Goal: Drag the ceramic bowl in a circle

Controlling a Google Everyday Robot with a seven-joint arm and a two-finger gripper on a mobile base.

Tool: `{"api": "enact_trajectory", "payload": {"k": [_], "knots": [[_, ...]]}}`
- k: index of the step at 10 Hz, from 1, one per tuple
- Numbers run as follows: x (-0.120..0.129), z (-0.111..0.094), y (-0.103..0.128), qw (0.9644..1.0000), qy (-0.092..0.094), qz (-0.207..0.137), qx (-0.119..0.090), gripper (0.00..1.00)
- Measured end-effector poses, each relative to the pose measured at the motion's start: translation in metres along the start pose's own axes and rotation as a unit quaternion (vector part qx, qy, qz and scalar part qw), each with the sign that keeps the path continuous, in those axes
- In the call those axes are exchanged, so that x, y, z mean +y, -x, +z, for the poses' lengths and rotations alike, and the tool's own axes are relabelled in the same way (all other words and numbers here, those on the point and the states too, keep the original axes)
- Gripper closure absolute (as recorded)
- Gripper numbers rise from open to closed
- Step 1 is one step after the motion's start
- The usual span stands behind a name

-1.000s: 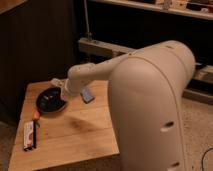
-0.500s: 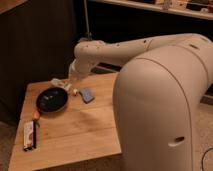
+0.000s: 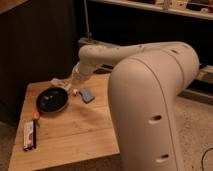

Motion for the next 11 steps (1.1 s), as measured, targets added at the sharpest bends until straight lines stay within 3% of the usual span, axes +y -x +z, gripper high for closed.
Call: {"api": "enact_trajectory", "payload": {"k": [6,8,11], "knots": [[-0.007,0.048,-0.003,0.9979,0.041,-0.010,0.050,0.26],[-0.008,0.062,-0.006,0.9973,0.042,-0.009,0.060,0.20],[-0.010,0.078,-0.009,0.9963,0.042,-0.008,0.075,0.20]]}}
